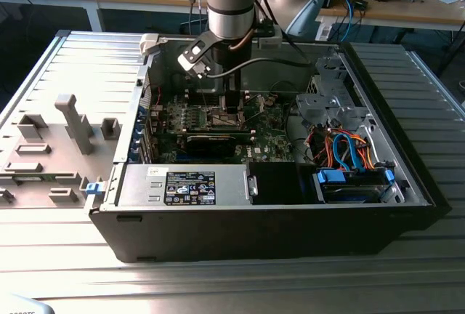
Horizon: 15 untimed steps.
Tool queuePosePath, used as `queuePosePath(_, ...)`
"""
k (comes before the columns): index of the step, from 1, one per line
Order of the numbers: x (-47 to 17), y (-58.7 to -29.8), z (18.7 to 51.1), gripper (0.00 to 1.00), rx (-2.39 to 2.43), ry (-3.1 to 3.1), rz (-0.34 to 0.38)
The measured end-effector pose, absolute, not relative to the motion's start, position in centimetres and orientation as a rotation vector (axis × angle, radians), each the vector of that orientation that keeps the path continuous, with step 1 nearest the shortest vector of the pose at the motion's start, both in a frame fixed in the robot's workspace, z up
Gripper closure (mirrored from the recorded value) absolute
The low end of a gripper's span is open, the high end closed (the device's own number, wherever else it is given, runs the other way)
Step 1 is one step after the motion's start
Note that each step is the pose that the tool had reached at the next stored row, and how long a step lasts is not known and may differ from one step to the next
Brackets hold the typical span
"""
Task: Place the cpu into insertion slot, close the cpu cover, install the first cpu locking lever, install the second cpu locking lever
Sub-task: 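Place the cpu into insertion slot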
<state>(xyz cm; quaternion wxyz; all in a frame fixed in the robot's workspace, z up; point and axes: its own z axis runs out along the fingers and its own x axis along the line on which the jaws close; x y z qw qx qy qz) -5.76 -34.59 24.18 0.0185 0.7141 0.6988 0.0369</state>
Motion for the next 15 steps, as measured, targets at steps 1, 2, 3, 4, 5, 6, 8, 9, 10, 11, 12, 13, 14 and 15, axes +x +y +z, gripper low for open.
queuePosePath(1, -5.78, -34.59, 24.16, 0.46, 2.218, 2.170, 0.115)
queuePosePath(2, -5.80, -34.59, 24.15, 0.46, 2.218, 2.170, 0.115)
queuePosePath(3, -5.81, -34.59, 24.14, 0.46, 2.218, 2.170, 0.115)
queuePosePath(4, -5.81, -34.58, 24.13, 0.46, 2.218, 2.170, 0.115)
queuePosePath(5, -5.82, -34.59, 24.12, 0.46, 2.218, 2.170, 0.115)
queuePosePath(6, -5.84, -34.58, 24.09, 0.46, 2.218, 2.170, 0.115)
queuePosePath(8, -5.86, -34.59, 24.07, 0.46, 2.218, 2.170, 0.115)
queuePosePath(9, -5.88, -34.59, 24.05, 0.46, 2.218, 2.170, 0.115)
queuePosePath(10, -5.91, -34.59, 24.03, 0.46, 2.218, 2.170, 0.115)
queuePosePath(11, -5.93, -34.59, 24.02, 0.46, 2.218, 2.170, 0.115)
queuePosePath(12, -5.93, -34.58, 24.01, 0.46, 2.218, 2.170, 0.115)
queuePosePath(13, -5.95, -34.58, 23.99, 0.46, 2.218, 2.170, 0.115)
queuePosePath(14, -5.95, -34.58, 23.98, 0.46, 2.218, 2.170, 0.115)
queuePosePath(15, -5.97, -34.58, 23.96, 0.46, 2.218, 2.170, 0.115)
